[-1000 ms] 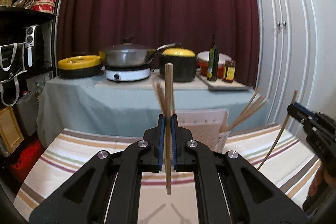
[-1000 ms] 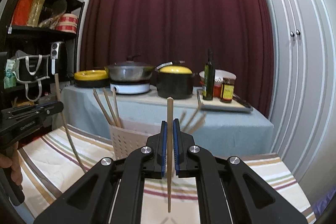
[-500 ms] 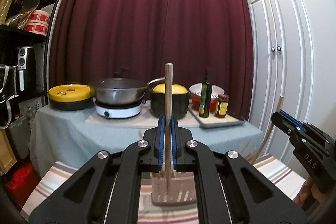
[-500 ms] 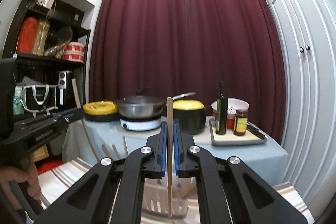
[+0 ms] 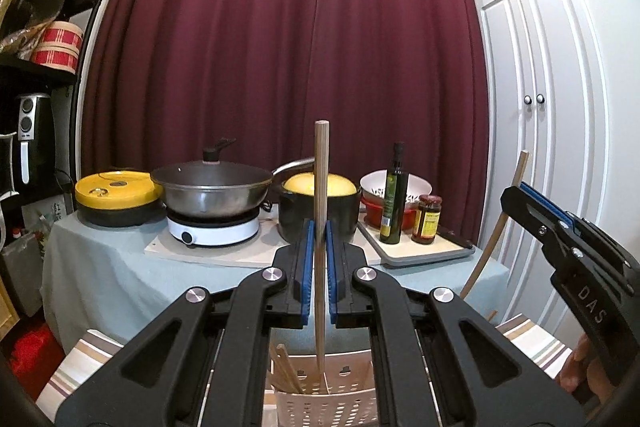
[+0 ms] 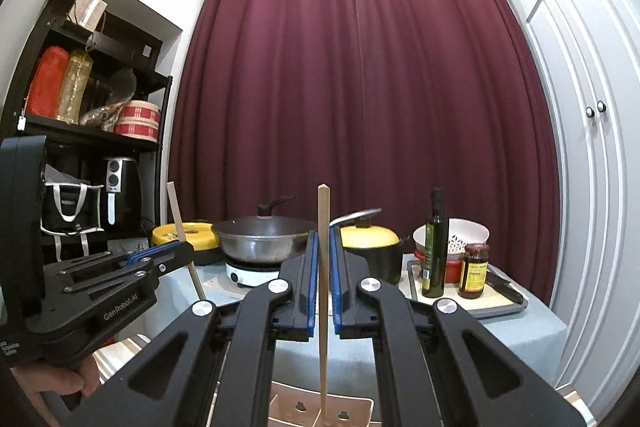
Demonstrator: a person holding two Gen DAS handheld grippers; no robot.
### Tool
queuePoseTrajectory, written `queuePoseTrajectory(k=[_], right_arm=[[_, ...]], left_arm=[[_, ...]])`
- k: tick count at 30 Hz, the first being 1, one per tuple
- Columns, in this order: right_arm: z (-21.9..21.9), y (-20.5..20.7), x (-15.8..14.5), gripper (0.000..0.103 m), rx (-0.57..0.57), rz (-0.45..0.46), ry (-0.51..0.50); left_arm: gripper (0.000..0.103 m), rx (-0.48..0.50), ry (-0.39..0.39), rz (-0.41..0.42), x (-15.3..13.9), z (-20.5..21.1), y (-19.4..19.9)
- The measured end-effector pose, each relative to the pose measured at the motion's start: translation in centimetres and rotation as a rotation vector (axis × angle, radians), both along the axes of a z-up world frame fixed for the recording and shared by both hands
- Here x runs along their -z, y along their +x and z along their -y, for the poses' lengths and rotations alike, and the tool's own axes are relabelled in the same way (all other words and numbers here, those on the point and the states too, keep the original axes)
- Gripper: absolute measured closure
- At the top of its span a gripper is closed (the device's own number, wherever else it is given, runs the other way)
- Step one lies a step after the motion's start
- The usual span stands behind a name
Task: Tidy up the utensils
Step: 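Lift both held chopsticks upright and carry them over the white holder, then lower the chopsticks into the holder and open both tools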
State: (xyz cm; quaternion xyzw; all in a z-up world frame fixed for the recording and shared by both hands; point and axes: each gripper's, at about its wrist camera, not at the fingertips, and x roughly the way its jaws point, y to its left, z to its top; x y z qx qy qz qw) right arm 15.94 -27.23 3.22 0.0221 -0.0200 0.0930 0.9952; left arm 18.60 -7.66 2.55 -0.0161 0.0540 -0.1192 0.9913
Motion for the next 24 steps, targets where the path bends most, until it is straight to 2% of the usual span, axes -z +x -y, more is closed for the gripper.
queuePoseTrajectory(k=[7,16,24], right_arm=[[-0.1,2.0,2.7,0.097,0.018,-0.065,-0.014],[-0.4,3.4,4.6,0.097,0.019,-0.12,-0.024],[-0.2,4.1,6.0,0.097,0.021,-0.159,-0.027]], left_arm=[[0.096,-0.015,0.008,-0.043,2.3,0.0,2.0],[0.096,-0.026,0.038,-0.062,4.3,0.2,3.1],[0.096,-0.017,0.031,-0.101,5.6,0.0,4.1]])
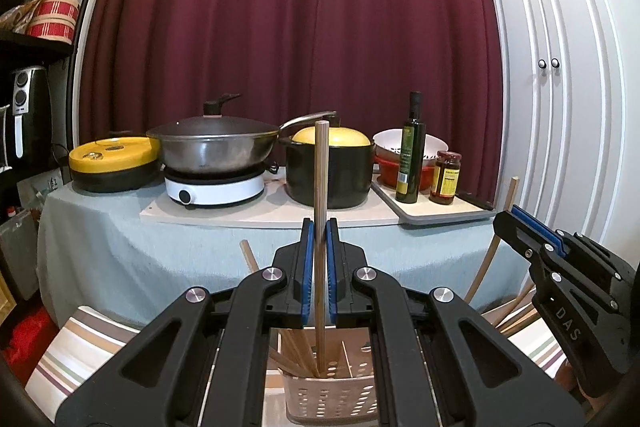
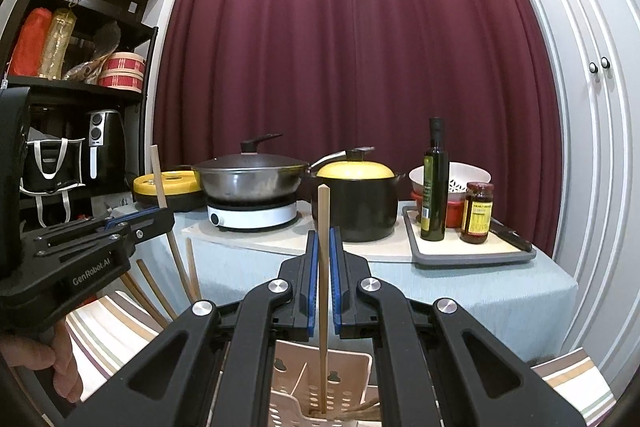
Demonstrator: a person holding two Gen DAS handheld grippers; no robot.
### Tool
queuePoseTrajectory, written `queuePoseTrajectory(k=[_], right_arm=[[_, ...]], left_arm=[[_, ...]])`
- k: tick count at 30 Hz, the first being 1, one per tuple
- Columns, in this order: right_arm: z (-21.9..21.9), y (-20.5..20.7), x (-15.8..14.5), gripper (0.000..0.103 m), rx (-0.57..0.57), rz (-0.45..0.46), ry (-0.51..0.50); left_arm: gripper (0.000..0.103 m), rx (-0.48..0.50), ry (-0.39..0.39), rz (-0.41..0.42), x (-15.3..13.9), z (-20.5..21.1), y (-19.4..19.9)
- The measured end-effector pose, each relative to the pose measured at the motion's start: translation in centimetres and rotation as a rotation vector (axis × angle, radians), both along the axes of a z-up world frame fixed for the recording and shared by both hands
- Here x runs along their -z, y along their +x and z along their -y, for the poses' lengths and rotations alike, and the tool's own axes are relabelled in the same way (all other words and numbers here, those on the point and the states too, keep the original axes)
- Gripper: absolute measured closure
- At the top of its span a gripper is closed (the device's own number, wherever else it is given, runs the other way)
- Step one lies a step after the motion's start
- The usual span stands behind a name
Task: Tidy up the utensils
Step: 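Lower the chopsticks into the holder and open both tools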
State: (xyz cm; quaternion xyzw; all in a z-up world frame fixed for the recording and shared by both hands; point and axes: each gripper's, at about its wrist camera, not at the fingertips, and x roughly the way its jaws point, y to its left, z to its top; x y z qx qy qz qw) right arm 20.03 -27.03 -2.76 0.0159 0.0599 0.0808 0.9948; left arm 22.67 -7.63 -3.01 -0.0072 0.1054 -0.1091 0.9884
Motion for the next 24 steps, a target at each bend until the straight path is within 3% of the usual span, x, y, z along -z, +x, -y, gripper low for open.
queuePoseTrajectory(k=[13,16,18,20,24], right_arm=[[-0.4,0.3,1.0,0.096,0.008,-0.023,-0.023],[-0.4,0.2,1.2,0.096,0.011,-0.025,-0.03],[-0.5,0.2,1.3,0.088,0.014,-0.023,-0.037],[-0.6,0.1,1.3,0.073,0.017,-0.02,-0.036],[-0.7,0.0,1.3,0.064,0.022,-0.014,-0.041]], left_arm=[[0.096,0.008,0.022,-0.037,1.5,0.5,0.7],[0.092,-0.001,0.025,-0.037,1.7,0.4,0.7],[0.076,0.0,0.023,-0.038,1.7,0.4,0.7],[0.075,-0.002,0.026,-0.034,1.7,0.5,0.7],[0.071,-0.003,0.034,-0.036,1.9,0.6,0.7]])
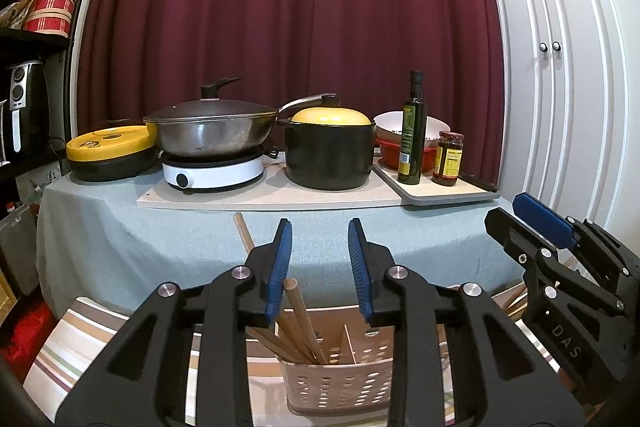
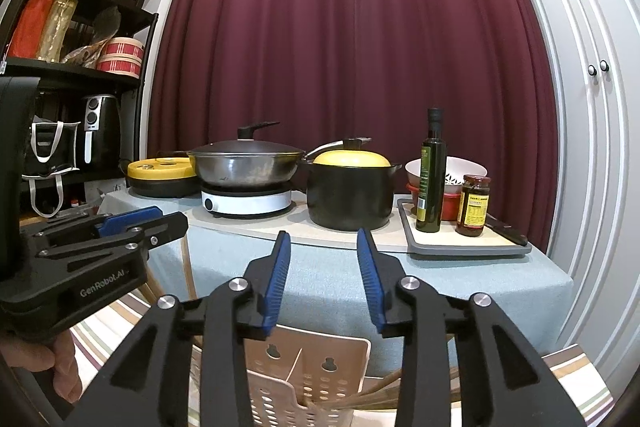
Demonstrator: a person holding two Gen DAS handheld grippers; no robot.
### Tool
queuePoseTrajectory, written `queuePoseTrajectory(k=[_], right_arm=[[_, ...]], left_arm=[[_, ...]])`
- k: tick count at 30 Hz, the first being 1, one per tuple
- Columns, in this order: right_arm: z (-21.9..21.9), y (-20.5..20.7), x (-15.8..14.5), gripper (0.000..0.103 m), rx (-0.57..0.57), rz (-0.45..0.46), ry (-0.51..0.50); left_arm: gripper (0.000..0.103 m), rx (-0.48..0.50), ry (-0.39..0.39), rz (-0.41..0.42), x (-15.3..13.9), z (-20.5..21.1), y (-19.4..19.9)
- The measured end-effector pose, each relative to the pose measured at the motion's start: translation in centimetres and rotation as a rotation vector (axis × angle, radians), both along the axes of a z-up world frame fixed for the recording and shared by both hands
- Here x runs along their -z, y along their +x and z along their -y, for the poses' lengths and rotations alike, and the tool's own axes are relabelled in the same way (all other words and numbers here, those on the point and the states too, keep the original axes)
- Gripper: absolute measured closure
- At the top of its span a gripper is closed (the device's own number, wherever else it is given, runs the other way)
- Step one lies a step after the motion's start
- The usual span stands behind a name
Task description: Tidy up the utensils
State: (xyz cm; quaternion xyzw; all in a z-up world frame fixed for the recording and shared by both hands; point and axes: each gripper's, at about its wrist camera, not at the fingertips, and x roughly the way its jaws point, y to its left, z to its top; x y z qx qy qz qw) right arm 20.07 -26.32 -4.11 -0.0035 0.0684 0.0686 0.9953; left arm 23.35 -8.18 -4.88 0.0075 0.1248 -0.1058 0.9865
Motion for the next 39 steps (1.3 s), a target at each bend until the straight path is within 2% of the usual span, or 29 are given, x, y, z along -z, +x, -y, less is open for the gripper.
queuePoseTrajectory(k=[6,10,15,22,24,29,39], right_arm=[[0.1,-0.3,-0.2,0.053,0.008,0.009,0.005],[0.1,-0.6,-0.5,0.049,0.019,0.014,0.006],[0.6,-1.2,-1.0,0.039,0.038,0.019,0.017],[1.2,-1.9,-1.7,0.033,0.057,0.023,0.028],[1.2,-2.1,-1.9,0.03,0.06,0.027,0.022],[1.4,-2.8,-2.2,0.021,0.076,0.025,0.016],[2.4,-6.1,-1.8,0.017,0.132,-0.026,0.032]], left_arm=[[0.055,-0.009,-0.008,0.008,-0.1,-0.2,-0.3],[0.054,-0.01,-0.01,0.013,-0.3,-0.3,-0.6],[0.043,-0.02,-0.005,0.038,-0.8,-0.4,-1.3],[0.034,-0.032,0.016,0.071,-1.6,-0.3,-2.4],[0.025,-0.034,0.022,0.081,-1.8,-0.2,-2.8],[0.012,-0.049,0.043,0.109,-2.3,-0.3,-3.8],[0.005,-0.078,0.067,0.095,-2.0,-1.6,-8.0]])
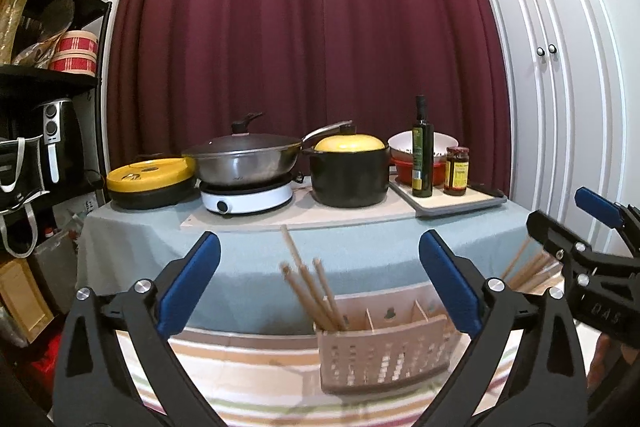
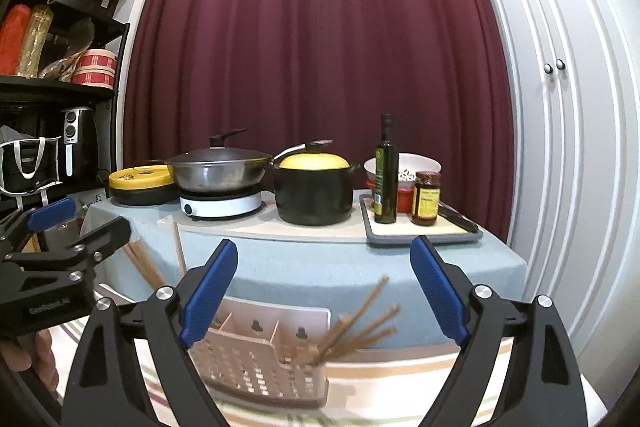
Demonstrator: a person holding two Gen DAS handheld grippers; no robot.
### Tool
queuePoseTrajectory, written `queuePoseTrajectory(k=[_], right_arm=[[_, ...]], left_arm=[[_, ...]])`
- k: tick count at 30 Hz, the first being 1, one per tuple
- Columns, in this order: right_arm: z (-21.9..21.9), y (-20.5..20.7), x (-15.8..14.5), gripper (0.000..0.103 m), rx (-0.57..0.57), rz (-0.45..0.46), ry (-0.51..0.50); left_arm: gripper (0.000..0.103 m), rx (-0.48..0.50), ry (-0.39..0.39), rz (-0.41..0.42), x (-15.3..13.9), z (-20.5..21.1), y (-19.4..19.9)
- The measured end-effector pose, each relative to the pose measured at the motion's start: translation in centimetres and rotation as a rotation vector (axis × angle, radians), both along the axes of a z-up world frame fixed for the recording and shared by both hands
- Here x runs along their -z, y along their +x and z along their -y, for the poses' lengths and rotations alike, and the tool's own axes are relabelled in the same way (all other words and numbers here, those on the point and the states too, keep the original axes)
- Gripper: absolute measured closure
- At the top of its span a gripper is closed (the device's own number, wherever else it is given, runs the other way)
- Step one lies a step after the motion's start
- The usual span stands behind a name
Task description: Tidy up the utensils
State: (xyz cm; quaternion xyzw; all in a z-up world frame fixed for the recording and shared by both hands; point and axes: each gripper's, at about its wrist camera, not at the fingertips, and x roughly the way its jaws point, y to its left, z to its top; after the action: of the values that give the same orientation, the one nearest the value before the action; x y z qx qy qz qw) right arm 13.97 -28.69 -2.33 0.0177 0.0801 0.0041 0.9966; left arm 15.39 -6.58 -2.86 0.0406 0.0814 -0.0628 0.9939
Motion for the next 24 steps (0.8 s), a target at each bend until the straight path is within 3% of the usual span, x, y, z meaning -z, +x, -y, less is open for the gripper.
queuePoseTrajectory(k=[9,24], right_arm=[[0.5,-4.3,0.2,0.016,0.022,-0.042,-0.006],[1.1,-12.0,-3.2,0.015,0.042,0.02,-0.004]], left_arm=[[0.004,-0.023,0.001,-0.081,0.8,-1.5,-4.2],[0.004,-0.025,-0.037,-0.02,-2.7,-3.2,-12.6]])
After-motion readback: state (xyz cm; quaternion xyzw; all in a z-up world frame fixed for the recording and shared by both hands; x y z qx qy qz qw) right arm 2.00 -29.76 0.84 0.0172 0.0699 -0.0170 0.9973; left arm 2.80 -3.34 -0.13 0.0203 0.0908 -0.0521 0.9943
